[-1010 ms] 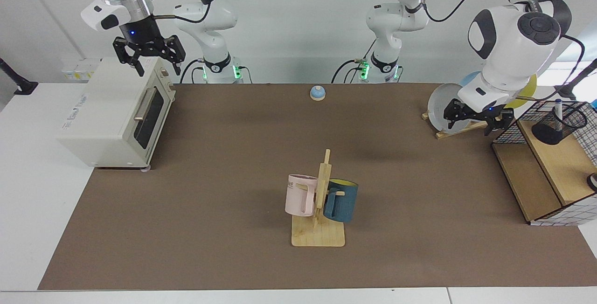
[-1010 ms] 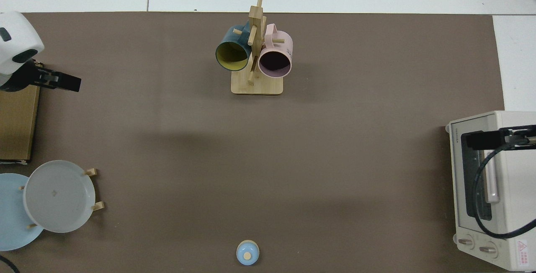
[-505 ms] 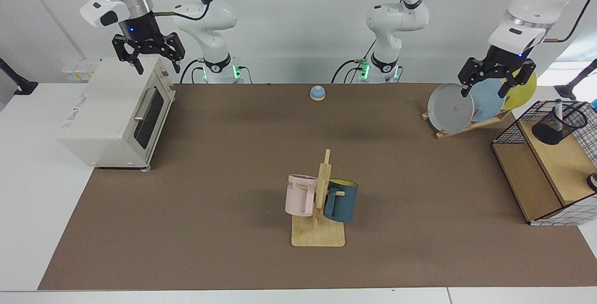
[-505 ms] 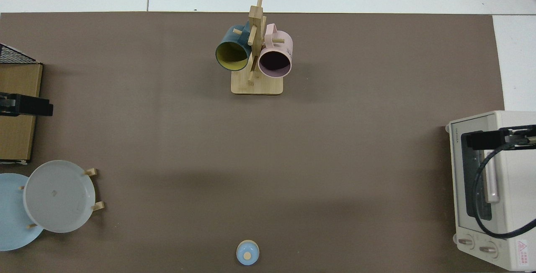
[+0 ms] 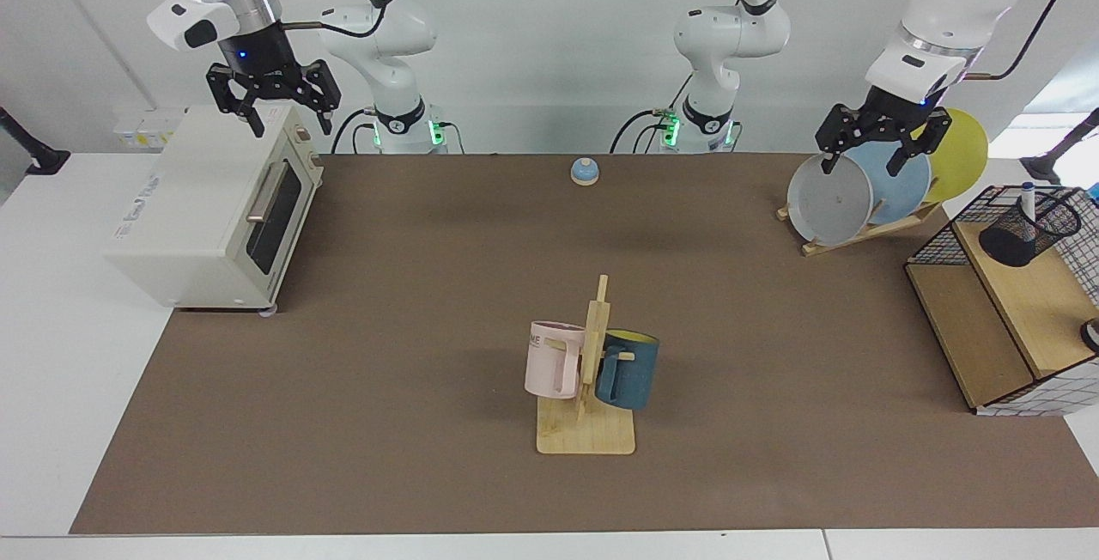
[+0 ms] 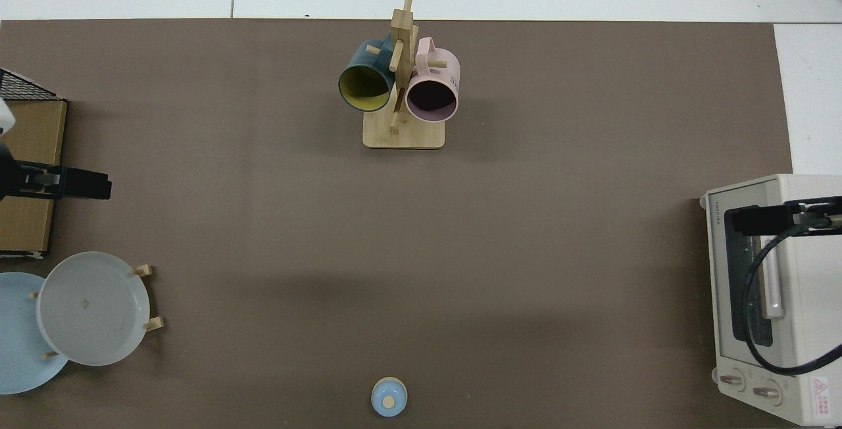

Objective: Put markers into pen holder

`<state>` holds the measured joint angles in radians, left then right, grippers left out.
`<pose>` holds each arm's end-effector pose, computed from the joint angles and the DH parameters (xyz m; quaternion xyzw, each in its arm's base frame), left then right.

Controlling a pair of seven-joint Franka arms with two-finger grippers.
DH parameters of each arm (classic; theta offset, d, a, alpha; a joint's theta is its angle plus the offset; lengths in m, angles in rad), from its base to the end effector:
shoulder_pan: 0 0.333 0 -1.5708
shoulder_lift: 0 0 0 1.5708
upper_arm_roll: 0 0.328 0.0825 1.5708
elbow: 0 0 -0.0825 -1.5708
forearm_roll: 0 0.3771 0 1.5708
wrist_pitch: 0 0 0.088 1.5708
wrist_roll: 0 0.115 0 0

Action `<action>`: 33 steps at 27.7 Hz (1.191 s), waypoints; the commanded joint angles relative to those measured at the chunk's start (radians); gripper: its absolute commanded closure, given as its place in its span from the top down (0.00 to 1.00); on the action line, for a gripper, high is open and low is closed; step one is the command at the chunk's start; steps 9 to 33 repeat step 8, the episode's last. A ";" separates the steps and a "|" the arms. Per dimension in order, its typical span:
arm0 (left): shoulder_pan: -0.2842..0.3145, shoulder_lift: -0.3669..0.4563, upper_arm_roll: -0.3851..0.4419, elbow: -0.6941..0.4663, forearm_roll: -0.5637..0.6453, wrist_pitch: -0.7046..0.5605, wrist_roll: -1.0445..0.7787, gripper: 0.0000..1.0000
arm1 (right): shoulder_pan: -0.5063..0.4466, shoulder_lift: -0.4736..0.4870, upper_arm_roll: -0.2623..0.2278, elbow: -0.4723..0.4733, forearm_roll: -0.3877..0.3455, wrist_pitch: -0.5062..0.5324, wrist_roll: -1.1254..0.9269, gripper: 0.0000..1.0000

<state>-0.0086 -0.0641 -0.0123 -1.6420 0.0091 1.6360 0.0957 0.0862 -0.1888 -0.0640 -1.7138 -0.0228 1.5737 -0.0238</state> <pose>0.5334 -0.0104 0.6357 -0.9979 0.0584 -0.0288 0.0060 0.4860 0.0048 0.6595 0.9994 0.0232 0.0242 0.0054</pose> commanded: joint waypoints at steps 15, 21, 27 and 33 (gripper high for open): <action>-0.002 -0.026 0.002 -0.025 -0.009 -0.030 0.001 1.00 | -0.006 -0.014 -0.002 -0.010 0.006 0.002 -0.031 1.00; -0.002 -0.026 0.002 -0.025 -0.009 -0.030 0.001 1.00 | -0.006 -0.014 -0.002 -0.010 0.006 0.002 -0.031 1.00; -0.002 -0.026 0.002 -0.025 -0.009 -0.030 0.001 1.00 | -0.006 -0.014 -0.002 -0.010 0.006 0.002 -0.031 1.00; -0.002 -0.026 0.002 -0.025 -0.009 -0.030 0.001 1.00 | -0.006 -0.014 -0.002 -0.010 0.006 0.002 -0.031 1.00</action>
